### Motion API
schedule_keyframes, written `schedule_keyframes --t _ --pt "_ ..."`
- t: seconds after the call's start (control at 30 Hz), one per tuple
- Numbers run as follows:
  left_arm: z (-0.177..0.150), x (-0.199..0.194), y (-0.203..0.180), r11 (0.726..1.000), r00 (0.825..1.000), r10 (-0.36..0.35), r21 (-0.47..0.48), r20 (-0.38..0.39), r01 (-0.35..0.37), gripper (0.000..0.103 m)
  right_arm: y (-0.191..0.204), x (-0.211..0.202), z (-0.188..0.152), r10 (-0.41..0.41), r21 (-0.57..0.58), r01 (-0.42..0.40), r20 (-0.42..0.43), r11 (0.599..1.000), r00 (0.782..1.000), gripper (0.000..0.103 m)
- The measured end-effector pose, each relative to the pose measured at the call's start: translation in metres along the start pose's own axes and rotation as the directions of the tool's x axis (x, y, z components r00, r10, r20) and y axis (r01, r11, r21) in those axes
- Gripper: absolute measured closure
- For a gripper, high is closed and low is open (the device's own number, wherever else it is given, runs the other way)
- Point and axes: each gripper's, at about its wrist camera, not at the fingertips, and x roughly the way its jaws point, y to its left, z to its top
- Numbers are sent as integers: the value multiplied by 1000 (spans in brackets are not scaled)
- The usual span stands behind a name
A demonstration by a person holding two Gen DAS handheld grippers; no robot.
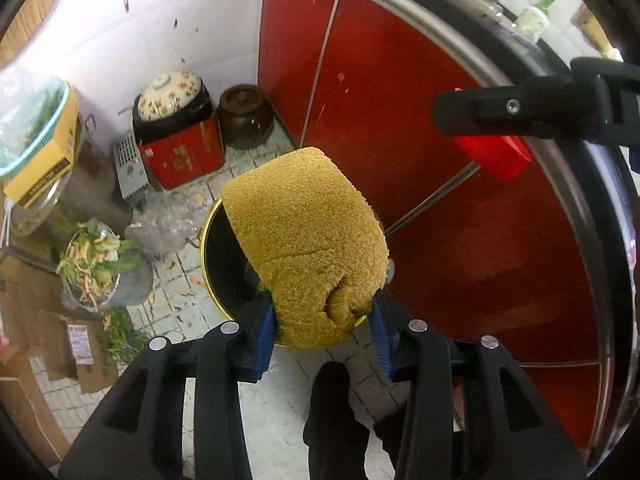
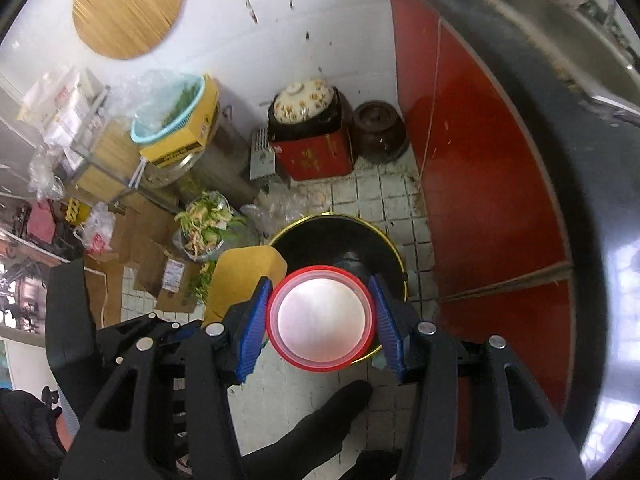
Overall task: Collect trash
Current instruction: 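Carry sponge and lid to the black bin and release both, then swing both tools back over the countertop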
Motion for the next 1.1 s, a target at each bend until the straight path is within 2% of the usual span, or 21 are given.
schedule_keyframes --t 0.1,0.17,0.2,0.37,0.53,0.63,0.73,0.9,1.0,1.07,1.1 --pt "2 15 6 1000 1000 -11 -21 -21 11 52 -2 22 8 -10 2 10 -24 1000 1000 53" --pt "2 22 13 999 1000 0 -41 -29 -1 26 -5 30 11 -7 11 8 -32 1000 999 37" --pt "2 23 17 999 1000 1 -51 -25 -3 24 -8 32 12 -10 21 11 -34 1000 999 23" --pt "1 25 25 997 999 -1 -78 -38 -2 21 -17 31 16 42 68 -39 -31 997 999 21" --pt "1 15 19 999 999 19 -50 -34 -21 21 -13 19 17 37 47 -36 -26 998 999 19" --pt "4 -3 9 999 1000 28 -18 -13 -28 16 -11 5 15 36 44 -35 -19 998 999 14" --pt "7 -22 -6 998 999 46 38 12 -46 11 -12 -21 7 27 49 -27 4 998 1000 9" --pt "17 -65 -61 979 999 35 200 40 -42 6 -35 -106 -28 -39 108 27 113 994 993 7" --pt "19 -90 -114 944 997 2 329 75 -26 6 -60 -174 -64 -143 162 112 196 980 970 7" --pt "21 -103 -153 916 995 -48 401 84 10 6 -86 -227 -101 -247 237 189 244 953 938 7" --pt "21 -111 -180 893 992 -89 448 85 42 6 -95 -241 -113 -271 260 205 253 944 929 7"
